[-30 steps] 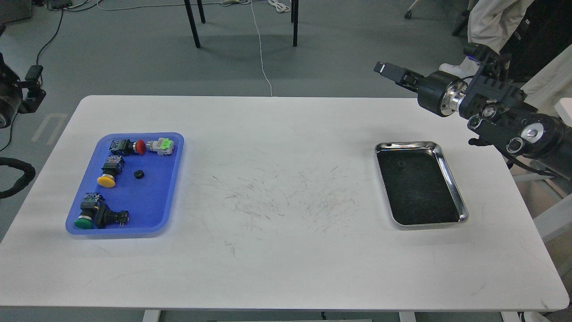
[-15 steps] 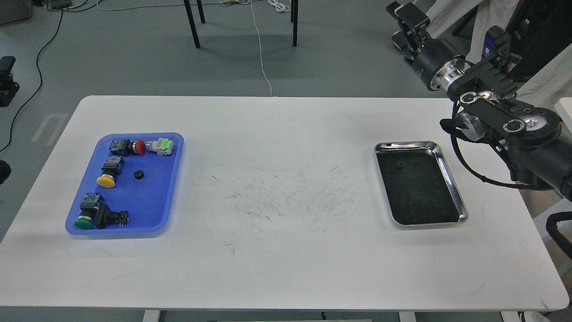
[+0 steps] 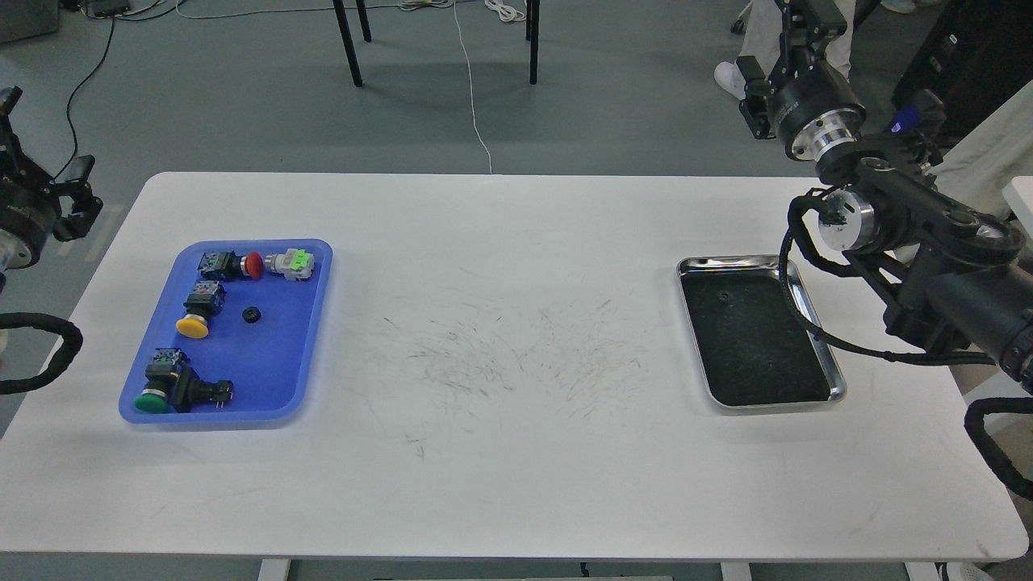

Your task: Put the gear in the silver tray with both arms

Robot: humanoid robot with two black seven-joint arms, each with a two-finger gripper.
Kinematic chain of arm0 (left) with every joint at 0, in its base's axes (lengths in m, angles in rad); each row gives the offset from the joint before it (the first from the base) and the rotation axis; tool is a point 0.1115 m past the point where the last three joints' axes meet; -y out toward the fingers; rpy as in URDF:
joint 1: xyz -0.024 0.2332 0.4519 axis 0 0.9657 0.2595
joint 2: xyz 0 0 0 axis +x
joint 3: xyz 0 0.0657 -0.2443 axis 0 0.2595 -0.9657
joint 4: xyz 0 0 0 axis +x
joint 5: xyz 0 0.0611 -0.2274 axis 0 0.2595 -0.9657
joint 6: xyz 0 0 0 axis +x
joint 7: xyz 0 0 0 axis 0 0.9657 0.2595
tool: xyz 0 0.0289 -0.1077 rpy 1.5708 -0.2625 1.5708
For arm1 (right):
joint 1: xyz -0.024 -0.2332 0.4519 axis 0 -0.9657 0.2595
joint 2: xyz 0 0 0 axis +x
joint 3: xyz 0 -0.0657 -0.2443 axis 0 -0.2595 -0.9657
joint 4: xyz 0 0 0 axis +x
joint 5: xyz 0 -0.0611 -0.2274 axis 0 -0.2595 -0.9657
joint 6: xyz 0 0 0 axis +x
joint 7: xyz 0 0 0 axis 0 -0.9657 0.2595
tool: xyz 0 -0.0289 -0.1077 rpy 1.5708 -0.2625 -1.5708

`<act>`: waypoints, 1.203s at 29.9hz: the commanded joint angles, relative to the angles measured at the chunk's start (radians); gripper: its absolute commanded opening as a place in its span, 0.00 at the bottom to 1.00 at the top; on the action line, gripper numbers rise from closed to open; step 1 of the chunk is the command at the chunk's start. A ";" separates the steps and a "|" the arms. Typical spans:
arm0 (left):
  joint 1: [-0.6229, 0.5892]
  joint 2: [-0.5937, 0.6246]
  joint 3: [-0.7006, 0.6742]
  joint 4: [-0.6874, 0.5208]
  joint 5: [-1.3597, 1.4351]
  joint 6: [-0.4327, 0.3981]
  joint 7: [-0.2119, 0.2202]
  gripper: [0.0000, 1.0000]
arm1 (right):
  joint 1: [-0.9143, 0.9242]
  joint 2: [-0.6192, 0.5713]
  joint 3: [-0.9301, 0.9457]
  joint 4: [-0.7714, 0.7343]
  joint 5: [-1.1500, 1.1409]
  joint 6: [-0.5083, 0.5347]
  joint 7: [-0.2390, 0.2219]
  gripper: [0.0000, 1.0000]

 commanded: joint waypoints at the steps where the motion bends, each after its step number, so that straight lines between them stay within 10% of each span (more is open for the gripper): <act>1: 0.003 -0.012 0.006 -0.037 0.002 0.009 0.000 0.98 | -0.024 0.000 0.014 0.001 0.023 0.000 -0.019 0.94; 21: -0.053 0.235 0.199 -0.442 0.491 0.129 0.108 0.98 | -0.070 0.014 0.019 0.001 0.027 -0.022 -0.009 0.94; 36: -0.210 0.297 0.466 -0.446 0.757 0.305 0.119 0.98 | -0.088 0.014 0.005 0.001 0.026 -0.017 -0.007 0.94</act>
